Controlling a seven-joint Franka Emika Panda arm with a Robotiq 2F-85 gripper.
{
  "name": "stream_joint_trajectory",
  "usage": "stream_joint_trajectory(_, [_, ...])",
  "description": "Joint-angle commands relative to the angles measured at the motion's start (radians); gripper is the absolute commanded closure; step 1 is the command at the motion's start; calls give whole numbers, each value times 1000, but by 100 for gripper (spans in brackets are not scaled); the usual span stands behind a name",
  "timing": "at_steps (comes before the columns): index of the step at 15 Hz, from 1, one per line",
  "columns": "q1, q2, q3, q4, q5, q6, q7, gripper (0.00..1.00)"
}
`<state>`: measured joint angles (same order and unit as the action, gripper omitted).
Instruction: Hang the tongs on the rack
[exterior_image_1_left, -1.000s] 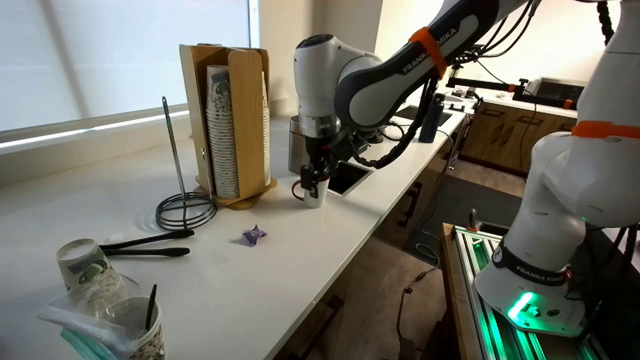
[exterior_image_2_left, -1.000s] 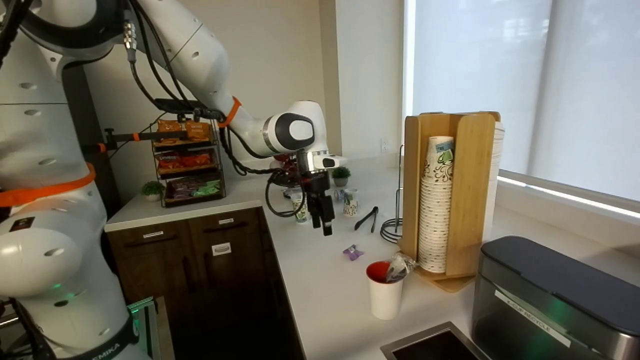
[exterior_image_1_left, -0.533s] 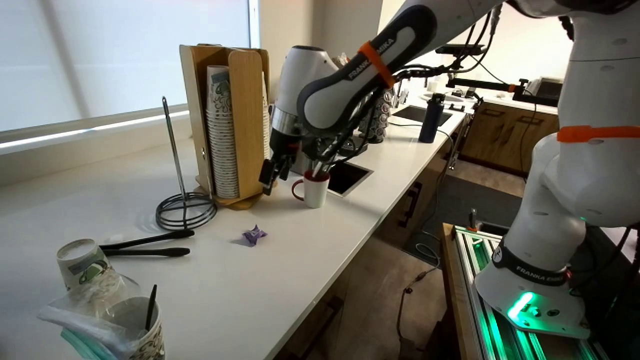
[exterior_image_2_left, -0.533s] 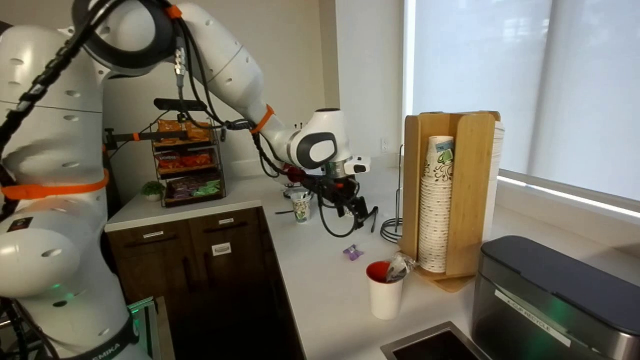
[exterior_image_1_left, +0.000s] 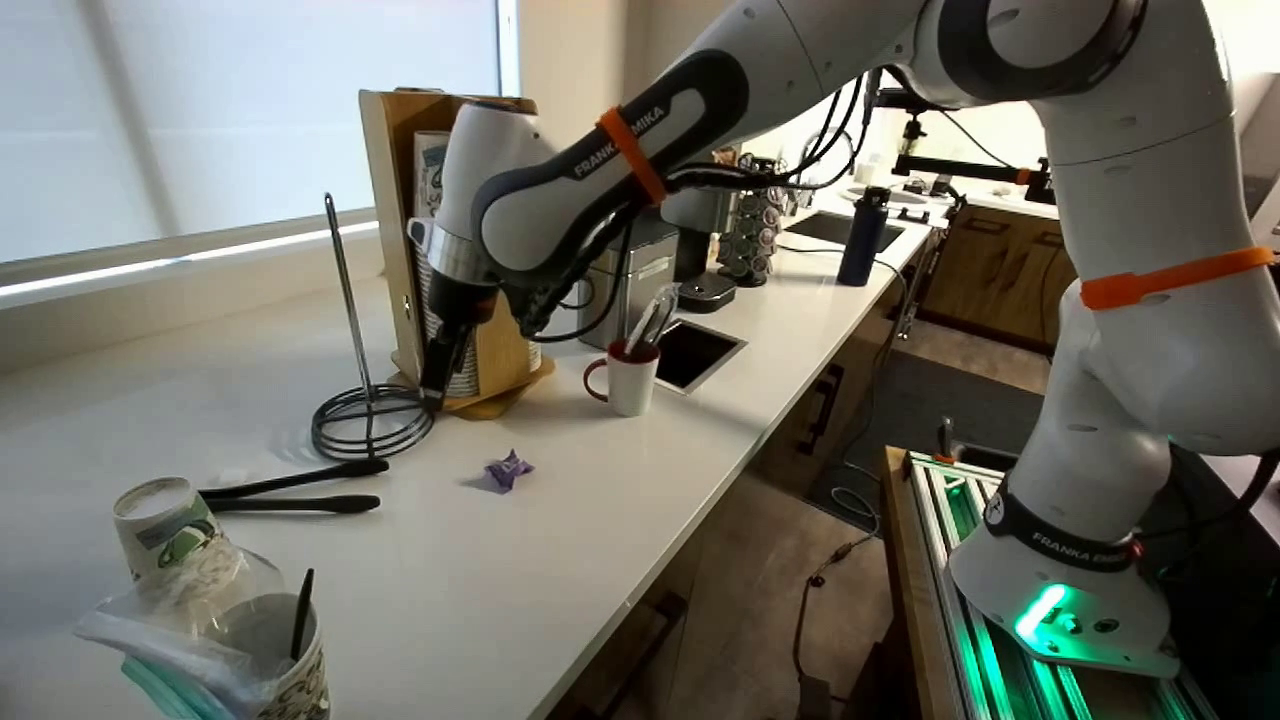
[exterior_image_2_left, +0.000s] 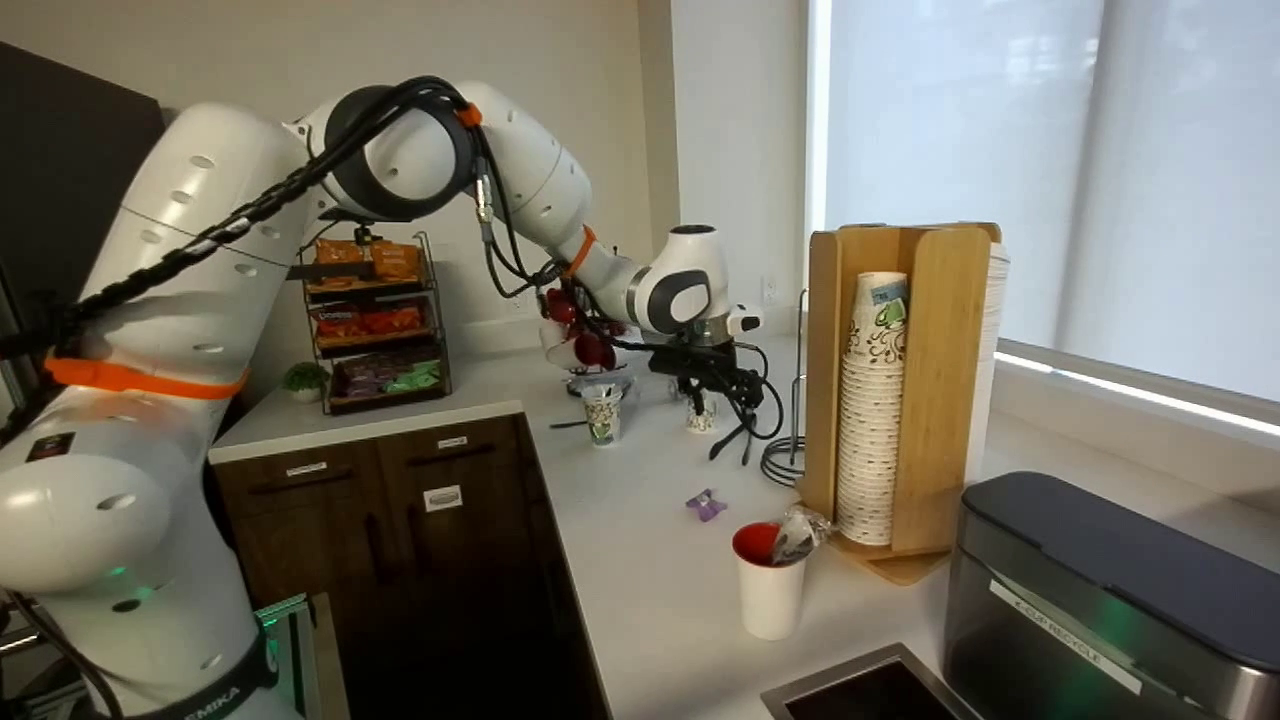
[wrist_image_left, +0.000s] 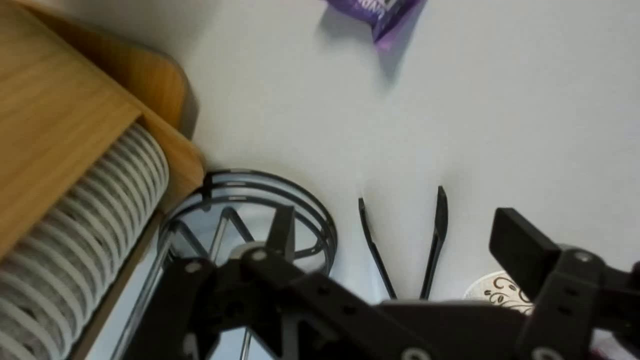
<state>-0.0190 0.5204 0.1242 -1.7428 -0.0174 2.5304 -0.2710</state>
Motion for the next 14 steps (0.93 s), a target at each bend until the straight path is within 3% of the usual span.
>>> stream_joint_trajectory(1, [13,14,-7,22,1,-2,2,0])
stream_joint_trajectory(6, [8,12,-9,19,2,-2,2,0])
stream_joint_trajectory(7, [-1,29,12,37,7,-8,-47,0])
stream_joint_trajectory(10, [25,167,28,215,-34,-51,-138,0])
stream_joint_trajectory(14, [76,331,0,429,-99,-162,-136,0])
